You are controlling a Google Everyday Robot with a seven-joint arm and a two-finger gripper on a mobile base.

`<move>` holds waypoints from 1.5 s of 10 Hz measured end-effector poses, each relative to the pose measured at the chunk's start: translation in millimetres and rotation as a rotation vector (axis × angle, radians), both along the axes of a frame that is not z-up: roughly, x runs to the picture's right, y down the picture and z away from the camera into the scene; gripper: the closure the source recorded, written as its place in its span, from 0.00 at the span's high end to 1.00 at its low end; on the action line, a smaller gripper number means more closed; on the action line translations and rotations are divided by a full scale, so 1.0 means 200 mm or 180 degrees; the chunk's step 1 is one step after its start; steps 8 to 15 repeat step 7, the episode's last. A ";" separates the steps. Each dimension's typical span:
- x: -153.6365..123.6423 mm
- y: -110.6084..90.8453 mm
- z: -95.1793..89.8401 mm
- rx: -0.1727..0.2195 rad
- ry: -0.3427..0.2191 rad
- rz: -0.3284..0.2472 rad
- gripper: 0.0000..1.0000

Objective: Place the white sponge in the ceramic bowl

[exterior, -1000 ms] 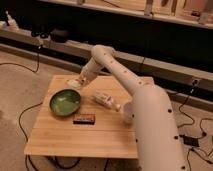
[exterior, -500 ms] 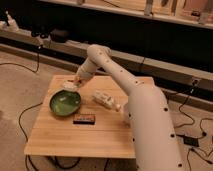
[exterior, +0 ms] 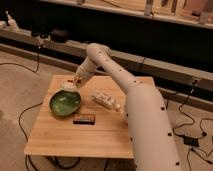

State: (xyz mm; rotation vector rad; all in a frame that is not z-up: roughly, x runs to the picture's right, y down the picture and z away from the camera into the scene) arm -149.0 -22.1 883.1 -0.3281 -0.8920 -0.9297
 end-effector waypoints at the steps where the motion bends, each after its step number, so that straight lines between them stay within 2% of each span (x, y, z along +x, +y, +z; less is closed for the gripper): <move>1: 0.02 0.03 0.03 -0.0005 0.0070 -0.0069 0.80; 2: 0.02 0.06 0.06 -0.0019 0.0133 -0.0137 0.80; 4: 0.00 0.09 0.06 -0.0066 0.0148 -0.0218 0.80; 6: -0.05 0.08 0.02 -0.0085 0.0061 -0.0215 0.80; 15: -0.05 0.08 0.02 -0.0084 0.0059 -0.0218 0.80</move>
